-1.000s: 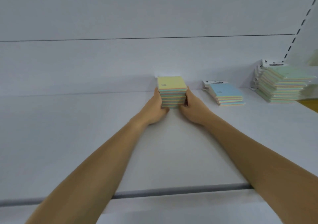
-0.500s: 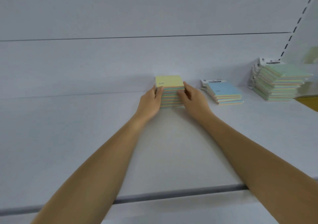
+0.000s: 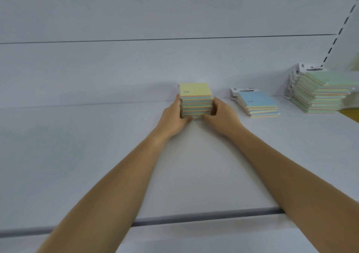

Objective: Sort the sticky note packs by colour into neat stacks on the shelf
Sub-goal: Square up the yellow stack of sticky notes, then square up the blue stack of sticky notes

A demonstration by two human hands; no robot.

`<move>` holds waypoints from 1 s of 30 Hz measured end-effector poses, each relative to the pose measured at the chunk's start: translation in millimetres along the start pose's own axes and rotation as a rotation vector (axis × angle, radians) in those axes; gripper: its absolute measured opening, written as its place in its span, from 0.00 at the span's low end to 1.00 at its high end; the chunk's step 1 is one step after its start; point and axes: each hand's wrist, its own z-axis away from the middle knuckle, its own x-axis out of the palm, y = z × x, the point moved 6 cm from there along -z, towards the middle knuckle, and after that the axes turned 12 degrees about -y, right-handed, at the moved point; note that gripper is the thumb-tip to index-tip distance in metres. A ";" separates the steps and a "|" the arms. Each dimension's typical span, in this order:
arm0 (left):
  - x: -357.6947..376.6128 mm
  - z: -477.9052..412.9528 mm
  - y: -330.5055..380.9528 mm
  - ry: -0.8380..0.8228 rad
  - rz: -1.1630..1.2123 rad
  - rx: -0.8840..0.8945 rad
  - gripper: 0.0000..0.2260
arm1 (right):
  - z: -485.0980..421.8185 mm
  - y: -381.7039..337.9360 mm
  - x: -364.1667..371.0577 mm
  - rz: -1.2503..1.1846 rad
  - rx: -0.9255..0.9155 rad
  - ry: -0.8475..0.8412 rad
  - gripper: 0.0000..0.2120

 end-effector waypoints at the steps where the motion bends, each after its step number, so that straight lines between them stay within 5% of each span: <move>1: 1.2 1.0 0.5 0.000 -0.041 -0.005 0.27 | 1.0 -1.7 2.0 0.023 -0.008 -0.036 0.14; 10: 3.5 -2.0 1.1 0.011 -0.063 -0.012 0.30 | -1.5 -1.9 -0.9 0.006 -0.038 0.019 0.19; 14: -8.9 -2.5 8.8 0.182 -0.025 -0.007 0.14 | 0.9 -6.7 -1.4 0.011 -0.075 0.030 0.31; 18: -9.8 -4.0 10.3 0.210 -0.046 0.034 0.11 | 2.2 -6.8 -1.9 0.007 -0.082 0.054 0.26; 22: -6.9 -4.8 9.1 0.178 -0.102 0.023 0.17 | 2.6 -6.7 -4.9 -0.029 -0.126 0.101 0.13; 30: -11.5 6.7 24.8 0.235 -0.180 -0.070 0.20 | 13.9 -11.0 -15.8 -0.087 -0.088 0.138 0.27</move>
